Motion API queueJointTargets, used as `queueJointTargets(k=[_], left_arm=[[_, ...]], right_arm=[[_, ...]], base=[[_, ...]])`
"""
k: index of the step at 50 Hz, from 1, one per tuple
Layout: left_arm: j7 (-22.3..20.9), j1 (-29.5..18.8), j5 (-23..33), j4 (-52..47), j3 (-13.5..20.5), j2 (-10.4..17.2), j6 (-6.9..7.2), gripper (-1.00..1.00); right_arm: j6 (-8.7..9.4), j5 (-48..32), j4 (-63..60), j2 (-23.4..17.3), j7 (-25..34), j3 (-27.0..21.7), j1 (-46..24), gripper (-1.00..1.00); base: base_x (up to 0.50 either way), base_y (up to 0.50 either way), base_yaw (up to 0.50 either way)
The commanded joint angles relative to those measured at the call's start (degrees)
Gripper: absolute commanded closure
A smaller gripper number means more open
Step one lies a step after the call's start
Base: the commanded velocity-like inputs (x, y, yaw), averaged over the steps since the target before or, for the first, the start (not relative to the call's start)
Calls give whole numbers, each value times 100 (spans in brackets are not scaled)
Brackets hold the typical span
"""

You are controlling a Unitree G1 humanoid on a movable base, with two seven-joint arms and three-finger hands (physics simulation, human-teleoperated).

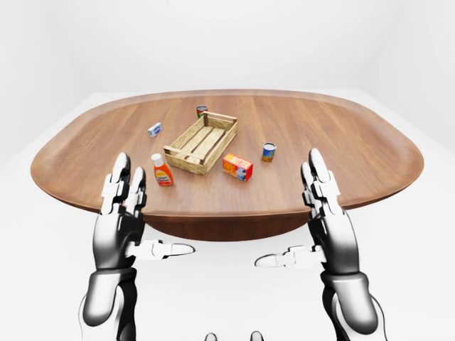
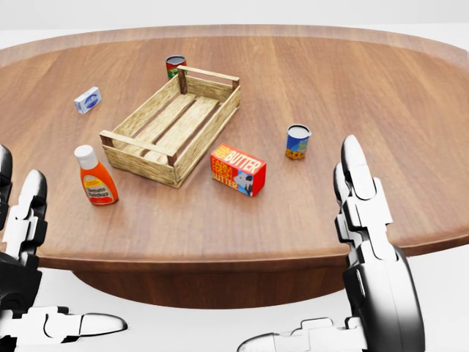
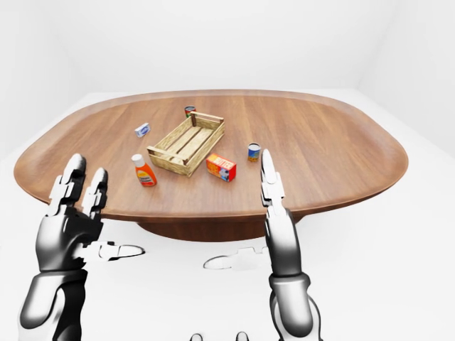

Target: Pick up the butter and put it in the tray.

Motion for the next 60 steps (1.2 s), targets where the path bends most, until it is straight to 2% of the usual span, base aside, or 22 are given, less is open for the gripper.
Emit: queueJointTargets(k=[1, 33, 37, 39, 40, 45, 60], left_arm=[[-31, -30, -51, -74, 96, 14, 0, -100], [-30, -86, -122, -21, 124, 31, 0, -100], [-22, -81, -122, -45, 128, 34, 0, -100], [-6, -98, -107, -17, 127, 36, 0, -100], [2, -103, -102, -2, 129, 35, 0, -100], [36, -145, -132, 27, 147, 44, 0, -100], [-9, -98, -192, -27, 153, 42, 0, -100]], right_arm=[[0, -103, -105, 4, -23, 27, 37, -100], [0, -131, 5, 21, -62, 30, 5, -100], [0, -387, 125, 0, -52, 88, -83, -100], [0, -163, 87, 20, 8, 69, -3, -100], [0, 183, 30, 147, -114, -107, 101, -100], [0, 295, 107, 16, 37, -48, 101, -100], [0, 331, 28, 40, -41, -118, 76, -100]], base=[[0, 50, 0], [0, 50, 0], [0, 2, 0], [0, 0, 0], [0, 0, 0], [0, 0, 0], [-6, 1, -45]])
